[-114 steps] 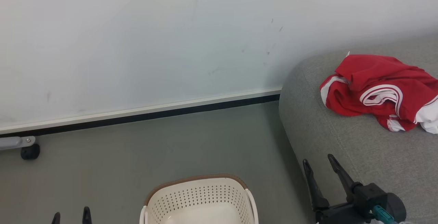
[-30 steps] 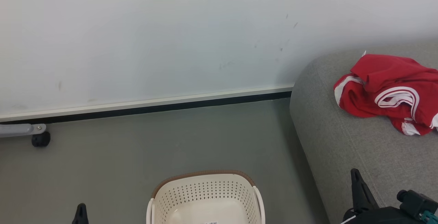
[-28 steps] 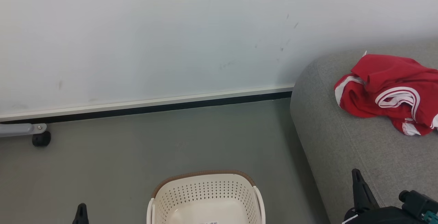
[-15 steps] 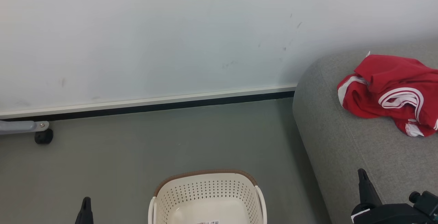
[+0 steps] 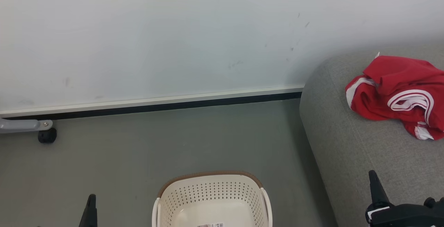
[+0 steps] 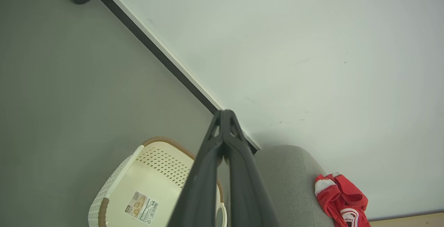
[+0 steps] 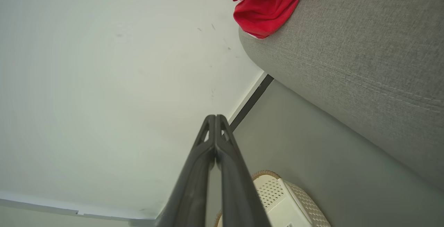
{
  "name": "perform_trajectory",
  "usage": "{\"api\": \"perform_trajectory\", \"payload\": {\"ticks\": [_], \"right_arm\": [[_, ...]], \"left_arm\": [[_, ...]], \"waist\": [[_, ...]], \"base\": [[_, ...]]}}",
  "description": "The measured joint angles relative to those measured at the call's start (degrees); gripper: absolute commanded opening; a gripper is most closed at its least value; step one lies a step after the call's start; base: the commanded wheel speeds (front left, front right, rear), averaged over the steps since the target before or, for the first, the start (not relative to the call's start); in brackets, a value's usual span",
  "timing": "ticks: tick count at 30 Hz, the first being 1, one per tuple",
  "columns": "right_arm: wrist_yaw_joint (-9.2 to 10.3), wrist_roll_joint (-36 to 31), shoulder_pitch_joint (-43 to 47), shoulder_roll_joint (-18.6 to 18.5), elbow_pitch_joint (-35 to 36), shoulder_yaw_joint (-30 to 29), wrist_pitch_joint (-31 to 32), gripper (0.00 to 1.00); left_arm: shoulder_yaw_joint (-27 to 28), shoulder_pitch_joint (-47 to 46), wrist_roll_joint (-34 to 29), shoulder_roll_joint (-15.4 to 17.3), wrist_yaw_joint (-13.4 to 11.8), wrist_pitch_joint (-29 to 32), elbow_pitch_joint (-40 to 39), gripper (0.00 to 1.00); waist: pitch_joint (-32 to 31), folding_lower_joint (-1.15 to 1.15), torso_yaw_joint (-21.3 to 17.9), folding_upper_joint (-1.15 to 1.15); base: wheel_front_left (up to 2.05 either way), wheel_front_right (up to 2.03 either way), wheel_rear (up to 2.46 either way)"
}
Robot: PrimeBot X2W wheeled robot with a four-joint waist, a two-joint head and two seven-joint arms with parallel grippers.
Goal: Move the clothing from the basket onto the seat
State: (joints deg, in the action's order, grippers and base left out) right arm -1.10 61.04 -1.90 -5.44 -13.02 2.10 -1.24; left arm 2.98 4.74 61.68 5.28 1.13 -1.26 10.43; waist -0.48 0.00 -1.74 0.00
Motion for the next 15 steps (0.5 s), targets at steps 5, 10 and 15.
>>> {"api": "perform_trajectory", "payload": {"ticks": [5,10,15], "right_arm": [[-1.01,4.7,-0.3,0.5,-0.5,-1.5,1.2,0.00],[-1.76,8.7,-1.2,0.9,-0.9,-2.8,2.2,0.00],[-2.48,12.6,-1.2,1.1,-1.7,-4.0,3.2,0.00]], "left_arm": [[0.3,-1.7,4.7,-0.3,1.0,1.2,0.8,0.00],[0.6,-2.4,8.6,-0.7,1.8,2.2,1.8,0.00],[0.8,-3.9,12.6,-1.2,2.5,3.3,2.4,0.00]], "waist": [[0.1,0.00,0.3,0.00],[0.2,0.00,0.5,0.00],[0.2,0.00,0.7,0.00]], "base": [[0.00,0.00,0.00],[0.00,0.00,0.00],[0.00,0.00,0.00]]}}
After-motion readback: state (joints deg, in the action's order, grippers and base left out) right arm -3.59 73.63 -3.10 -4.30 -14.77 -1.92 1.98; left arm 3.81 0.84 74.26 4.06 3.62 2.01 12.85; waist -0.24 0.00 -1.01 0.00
